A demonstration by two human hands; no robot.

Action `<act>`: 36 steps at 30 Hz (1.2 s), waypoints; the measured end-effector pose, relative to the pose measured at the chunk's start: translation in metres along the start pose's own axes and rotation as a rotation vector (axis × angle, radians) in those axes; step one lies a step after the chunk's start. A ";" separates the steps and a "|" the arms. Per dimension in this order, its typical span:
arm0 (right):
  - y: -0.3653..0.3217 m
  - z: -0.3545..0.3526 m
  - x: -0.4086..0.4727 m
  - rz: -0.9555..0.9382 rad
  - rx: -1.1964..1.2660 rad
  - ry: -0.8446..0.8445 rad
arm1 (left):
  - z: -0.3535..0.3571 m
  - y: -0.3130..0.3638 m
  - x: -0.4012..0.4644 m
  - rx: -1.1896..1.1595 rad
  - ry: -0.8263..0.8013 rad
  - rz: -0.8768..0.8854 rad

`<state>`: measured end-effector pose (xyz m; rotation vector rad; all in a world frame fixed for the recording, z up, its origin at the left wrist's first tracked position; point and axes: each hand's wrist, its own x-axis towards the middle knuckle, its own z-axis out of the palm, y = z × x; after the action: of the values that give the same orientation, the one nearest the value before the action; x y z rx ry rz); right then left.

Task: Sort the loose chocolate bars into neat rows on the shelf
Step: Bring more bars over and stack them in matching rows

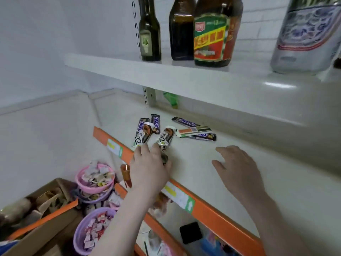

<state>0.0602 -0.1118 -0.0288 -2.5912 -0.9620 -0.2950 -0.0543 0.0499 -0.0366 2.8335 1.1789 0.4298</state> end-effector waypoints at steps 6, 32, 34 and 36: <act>-0.030 0.035 0.057 0.054 -0.084 -0.055 | 0.029 -0.025 0.069 0.028 -0.086 0.137; -0.013 0.070 0.145 -0.023 -0.087 -0.239 | 0.035 0.000 0.095 -0.340 -0.291 0.119; -0.010 0.067 0.142 -0.013 -0.005 -0.236 | 0.035 0.003 0.093 -0.229 -0.278 0.114; -0.007 0.064 0.141 -0.013 0.032 -0.228 | 0.034 0.007 0.094 -0.150 -0.291 0.088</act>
<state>0.1650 0.0013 -0.0412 -2.6310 -1.0493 0.0142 0.0223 0.1130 -0.0462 2.7074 0.9294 0.0979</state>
